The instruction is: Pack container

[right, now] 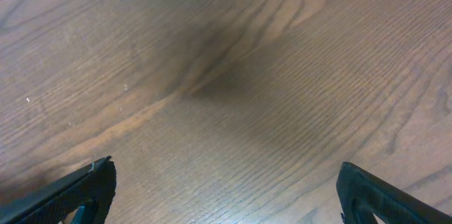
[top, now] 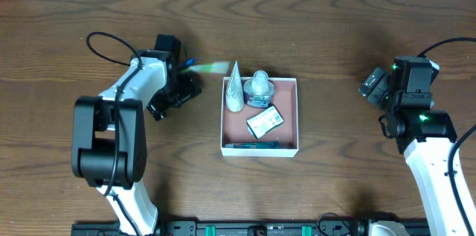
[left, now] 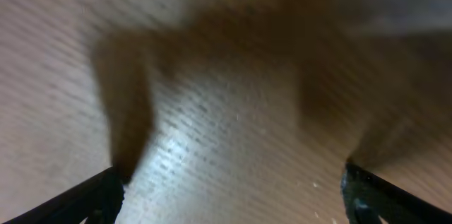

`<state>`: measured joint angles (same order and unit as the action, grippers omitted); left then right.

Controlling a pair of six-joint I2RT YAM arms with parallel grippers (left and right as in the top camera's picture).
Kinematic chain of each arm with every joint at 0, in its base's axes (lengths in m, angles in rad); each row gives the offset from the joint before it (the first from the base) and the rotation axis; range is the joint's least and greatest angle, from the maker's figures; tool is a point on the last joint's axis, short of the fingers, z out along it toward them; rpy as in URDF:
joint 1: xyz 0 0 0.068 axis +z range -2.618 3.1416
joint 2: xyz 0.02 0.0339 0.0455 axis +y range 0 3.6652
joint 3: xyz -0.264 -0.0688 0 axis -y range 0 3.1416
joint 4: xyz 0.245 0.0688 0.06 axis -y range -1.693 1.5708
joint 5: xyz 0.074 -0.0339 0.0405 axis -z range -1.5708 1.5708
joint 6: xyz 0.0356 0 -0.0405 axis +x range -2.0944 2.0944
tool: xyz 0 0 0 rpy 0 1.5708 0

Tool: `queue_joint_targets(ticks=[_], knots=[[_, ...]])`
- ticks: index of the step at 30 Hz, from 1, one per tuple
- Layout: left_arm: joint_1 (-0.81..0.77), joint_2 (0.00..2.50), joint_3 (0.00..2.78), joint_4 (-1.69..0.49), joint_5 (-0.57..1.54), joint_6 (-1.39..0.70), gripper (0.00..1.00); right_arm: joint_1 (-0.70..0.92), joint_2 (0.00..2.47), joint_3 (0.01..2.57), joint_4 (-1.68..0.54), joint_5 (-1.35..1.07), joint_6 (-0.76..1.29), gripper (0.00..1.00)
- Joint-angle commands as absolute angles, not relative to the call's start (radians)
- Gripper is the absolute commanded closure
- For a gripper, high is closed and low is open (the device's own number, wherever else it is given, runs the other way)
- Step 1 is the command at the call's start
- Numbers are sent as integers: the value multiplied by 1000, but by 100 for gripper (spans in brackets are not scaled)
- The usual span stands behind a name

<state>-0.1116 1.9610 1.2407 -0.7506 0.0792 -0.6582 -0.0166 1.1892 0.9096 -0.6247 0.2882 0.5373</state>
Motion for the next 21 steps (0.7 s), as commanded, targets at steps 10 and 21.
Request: queue_joint_targets(ticks=[10, 21], knots=[[-108, 2012, 1251, -733, 80, -617, 2, -27, 1192, 920, -625, 307, 538, 1], [-109, 1980, 1409, -710, 103, -287, 2, -27, 1192, 920, -625, 307, 538, 1]])
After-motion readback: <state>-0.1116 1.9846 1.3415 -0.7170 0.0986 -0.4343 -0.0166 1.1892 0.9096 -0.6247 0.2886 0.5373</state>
